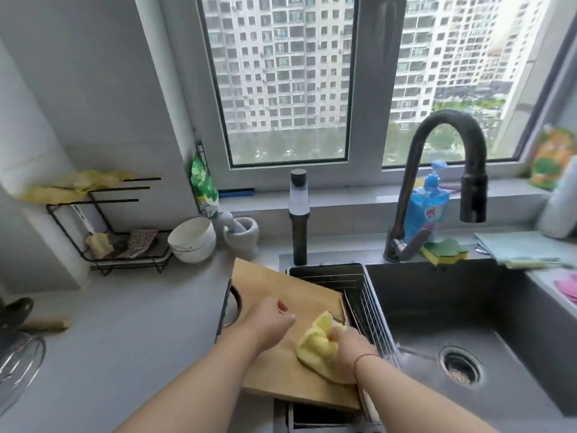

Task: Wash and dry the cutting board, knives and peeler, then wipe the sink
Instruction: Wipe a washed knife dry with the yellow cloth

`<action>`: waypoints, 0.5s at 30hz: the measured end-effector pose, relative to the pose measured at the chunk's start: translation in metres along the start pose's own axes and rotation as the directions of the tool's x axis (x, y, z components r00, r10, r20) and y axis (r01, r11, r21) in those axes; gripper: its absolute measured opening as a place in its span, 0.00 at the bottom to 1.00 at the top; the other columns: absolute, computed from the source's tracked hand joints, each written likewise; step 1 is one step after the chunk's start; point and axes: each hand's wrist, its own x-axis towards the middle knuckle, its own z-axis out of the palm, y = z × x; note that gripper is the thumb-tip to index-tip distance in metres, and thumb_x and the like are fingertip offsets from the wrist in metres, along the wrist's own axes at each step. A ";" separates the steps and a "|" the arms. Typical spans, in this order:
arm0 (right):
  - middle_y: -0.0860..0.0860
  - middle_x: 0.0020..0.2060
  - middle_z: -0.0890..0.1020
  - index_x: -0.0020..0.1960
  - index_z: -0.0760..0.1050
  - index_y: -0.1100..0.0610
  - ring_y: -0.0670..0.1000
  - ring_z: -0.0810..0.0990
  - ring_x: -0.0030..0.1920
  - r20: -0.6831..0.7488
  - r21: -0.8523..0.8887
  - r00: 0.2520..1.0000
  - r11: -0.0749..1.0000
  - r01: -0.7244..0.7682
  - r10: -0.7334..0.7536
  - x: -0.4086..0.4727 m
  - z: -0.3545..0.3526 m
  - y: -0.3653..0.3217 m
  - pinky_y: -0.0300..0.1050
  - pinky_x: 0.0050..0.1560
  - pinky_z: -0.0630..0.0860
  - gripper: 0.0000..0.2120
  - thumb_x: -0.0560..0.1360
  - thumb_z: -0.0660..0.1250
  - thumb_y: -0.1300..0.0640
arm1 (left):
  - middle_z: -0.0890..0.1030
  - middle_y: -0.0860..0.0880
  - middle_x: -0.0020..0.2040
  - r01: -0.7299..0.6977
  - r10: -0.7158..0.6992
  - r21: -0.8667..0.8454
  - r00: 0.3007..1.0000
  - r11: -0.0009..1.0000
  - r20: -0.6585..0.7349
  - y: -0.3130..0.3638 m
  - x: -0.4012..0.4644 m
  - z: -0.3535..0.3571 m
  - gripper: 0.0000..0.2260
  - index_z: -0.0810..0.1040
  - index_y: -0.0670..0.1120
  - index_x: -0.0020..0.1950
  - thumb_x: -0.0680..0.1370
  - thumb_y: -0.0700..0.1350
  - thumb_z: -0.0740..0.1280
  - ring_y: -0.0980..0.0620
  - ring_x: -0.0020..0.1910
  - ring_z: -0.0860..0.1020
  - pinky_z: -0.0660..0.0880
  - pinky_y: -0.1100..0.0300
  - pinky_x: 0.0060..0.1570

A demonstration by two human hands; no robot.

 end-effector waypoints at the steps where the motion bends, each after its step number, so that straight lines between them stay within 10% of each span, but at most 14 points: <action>1: 0.52 0.63 0.72 0.67 0.67 0.46 0.55 0.74 0.61 -0.013 -0.026 1.000 0.999 0.023 -0.023 0.010 -0.002 0.006 0.50 0.61 0.73 0.25 0.72 0.67 0.47 | 0.78 0.46 0.51 0.009 -0.009 -0.007 1.000 1.000 0.010 0.004 0.010 0.008 0.09 0.73 0.48 0.53 0.76 0.50 0.68 0.46 0.50 0.80 0.79 0.51 0.51; 10: 0.51 0.44 0.75 0.50 0.72 0.52 0.52 0.73 0.45 -0.217 0.383 0.976 0.920 0.085 0.001 0.051 -0.072 0.025 0.42 0.44 0.69 0.04 0.78 0.60 0.53 | 0.71 0.44 0.36 0.304 -0.299 -0.420 0.951 0.855 0.080 0.022 0.052 0.057 0.06 0.68 0.44 0.44 0.81 0.39 0.56 0.48 0.29 0.71 0.70 0.57 0.31; 15: 0.50 0.36 0.72 0.40 0.67 0.52 0.50 0.71 0.38 -0.287 0.549 0.954 0.831 0.090 0.086 0.062 -0.093 0.042 0.43 0.37 0.67 0.09 0.79 0.60 0.55 | 0.67 0.45 0.33 0.427 -0.345 -0.489 0.904 0.761 0.252 0.033 0.058 0.097 0.13 0.64 0.44 0.37 0.81 0.34 0.53 0.51 0.29 0.66 0.61 0.61 0.26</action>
